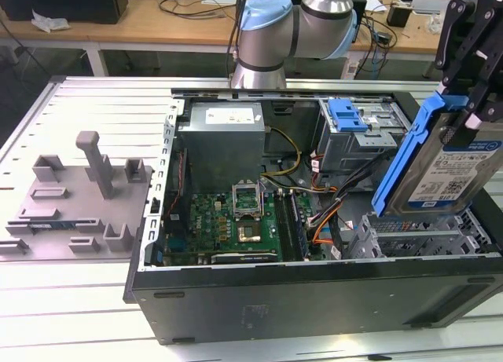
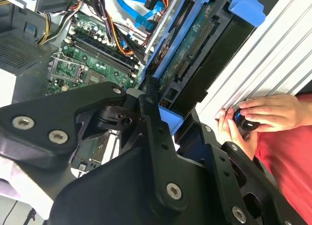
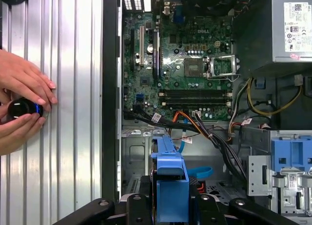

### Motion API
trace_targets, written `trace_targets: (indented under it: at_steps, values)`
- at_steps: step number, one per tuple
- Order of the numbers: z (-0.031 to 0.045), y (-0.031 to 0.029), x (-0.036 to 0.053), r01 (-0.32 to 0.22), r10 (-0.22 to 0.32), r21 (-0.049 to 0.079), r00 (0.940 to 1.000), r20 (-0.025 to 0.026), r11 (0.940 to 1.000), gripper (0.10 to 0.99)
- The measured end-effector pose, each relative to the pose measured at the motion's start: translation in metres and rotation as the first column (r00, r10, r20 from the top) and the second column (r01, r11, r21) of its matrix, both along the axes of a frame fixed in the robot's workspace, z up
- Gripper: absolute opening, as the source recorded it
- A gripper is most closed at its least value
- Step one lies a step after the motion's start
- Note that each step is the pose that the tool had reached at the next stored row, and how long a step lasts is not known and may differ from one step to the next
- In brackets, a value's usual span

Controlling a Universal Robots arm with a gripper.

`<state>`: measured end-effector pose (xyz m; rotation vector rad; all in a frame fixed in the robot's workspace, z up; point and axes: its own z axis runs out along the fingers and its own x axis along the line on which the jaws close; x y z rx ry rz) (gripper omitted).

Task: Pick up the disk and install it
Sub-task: 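Insert the disk into the insertion slot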

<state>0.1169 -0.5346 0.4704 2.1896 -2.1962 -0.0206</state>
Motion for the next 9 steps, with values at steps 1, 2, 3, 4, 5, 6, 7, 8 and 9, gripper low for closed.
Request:
trace_targets:
  at_steps: [1, 2, 3, 4, 5, 6, 7, 8, 9]
  values:
    - [-0.0004, 0.0000, 0.0000, 0.000, 0.000, 0.000, 1.0000, 0.0000, 1.0000, 0.365]
    - [-0.0008, 0.0000, 0.0000, 0.000, 0.000, 0.000, 1.0000, 0.0000, 1.0000, 0.365]
    - [-0.0015, 0.0000, 0.0001, 0.000, 0.000, 0.000, 1.0000, 0.0000, 1.0000, 0.365]
    - [-0.0018, 0.0000, 0.0001, 0.000, 0.000, 0.000, 1.0000, 0.0000, 1.0000, 0.365]
    - [-0.0023, 0.0000, 0.0001, 0.000, 0.000, 0.000, 1.0000, 0.0000, 1.0000, 0.365]
    - [-0.0027, 0.0000, 0.0002, 0.000, 0.000, 0.000, 1.0000, 0.0000, 1.0000, 0.365]
    - [-0.0030, -0.0001, 0.0002, 0.000, 0.000, 0.000, 1.0000, 0.0000, 1.0000, 0.365]
    - [-0.0034, -0.0001, 0.0003, 0.000, 0.000, 0.000, 1.0000, 0.0000, 1.0000, 0.365]
    - [-0.0037, -0.0002, 0.0005, 0.000, 0.000, 0.000, 1.0000, 0.0000, 1.0000, 0.365]
